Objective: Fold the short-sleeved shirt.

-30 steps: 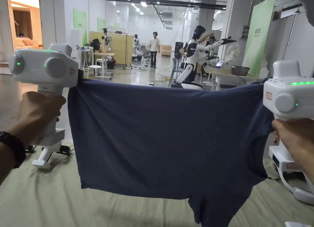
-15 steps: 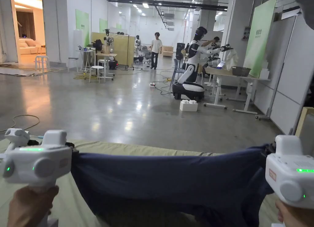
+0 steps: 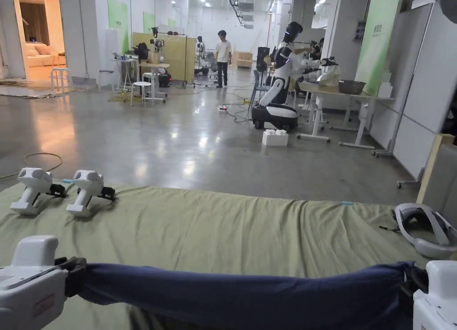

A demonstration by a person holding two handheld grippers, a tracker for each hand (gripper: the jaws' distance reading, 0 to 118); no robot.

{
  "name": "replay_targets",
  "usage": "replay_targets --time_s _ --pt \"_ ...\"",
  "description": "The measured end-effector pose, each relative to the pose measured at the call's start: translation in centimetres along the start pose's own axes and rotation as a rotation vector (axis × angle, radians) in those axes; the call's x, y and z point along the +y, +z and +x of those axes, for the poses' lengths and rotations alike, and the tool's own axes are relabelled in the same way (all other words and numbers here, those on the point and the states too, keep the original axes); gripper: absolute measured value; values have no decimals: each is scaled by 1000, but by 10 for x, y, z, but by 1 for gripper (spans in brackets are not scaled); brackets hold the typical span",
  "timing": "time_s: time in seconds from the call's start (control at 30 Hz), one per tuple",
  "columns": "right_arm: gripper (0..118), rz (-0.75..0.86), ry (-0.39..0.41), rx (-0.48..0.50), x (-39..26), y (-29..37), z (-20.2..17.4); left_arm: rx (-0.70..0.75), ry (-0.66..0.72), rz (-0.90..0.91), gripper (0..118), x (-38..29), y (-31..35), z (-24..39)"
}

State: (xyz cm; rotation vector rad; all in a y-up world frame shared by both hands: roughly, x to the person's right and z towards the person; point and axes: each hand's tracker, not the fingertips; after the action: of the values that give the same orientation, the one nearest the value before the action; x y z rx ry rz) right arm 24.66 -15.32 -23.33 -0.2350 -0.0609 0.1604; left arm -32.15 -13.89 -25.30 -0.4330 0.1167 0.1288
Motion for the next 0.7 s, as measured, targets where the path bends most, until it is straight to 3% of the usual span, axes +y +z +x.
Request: replay_targets --time_s 0.07,0.1,0.2,0.23,0.4,0.57,0.7 --pt "5 -23 11 7 -14 16 0 3 -15 -12 8 0 0 0" --pt "5 -41 14 12 -22 23 0 3 -27 -28 8 -33 46 -3" --pt "5 -92 31 18 -49 39 0 3 -38 -81 8 -43 43 7" --pt "5 -117 47 22 -58 43 -1 8 -48 -103 8 -96 69 -14" --pt "5 -258 64 34 -113 56 -6 21 -119 -248 8 -160 66 -11" --pt "5 -446 85 62 -177 49 -12 19 -70 -366 8 -209 65 -1" --pt "5 -579 77 66 -212 41 -15 21 -127 -455 8 -235 52 -6"
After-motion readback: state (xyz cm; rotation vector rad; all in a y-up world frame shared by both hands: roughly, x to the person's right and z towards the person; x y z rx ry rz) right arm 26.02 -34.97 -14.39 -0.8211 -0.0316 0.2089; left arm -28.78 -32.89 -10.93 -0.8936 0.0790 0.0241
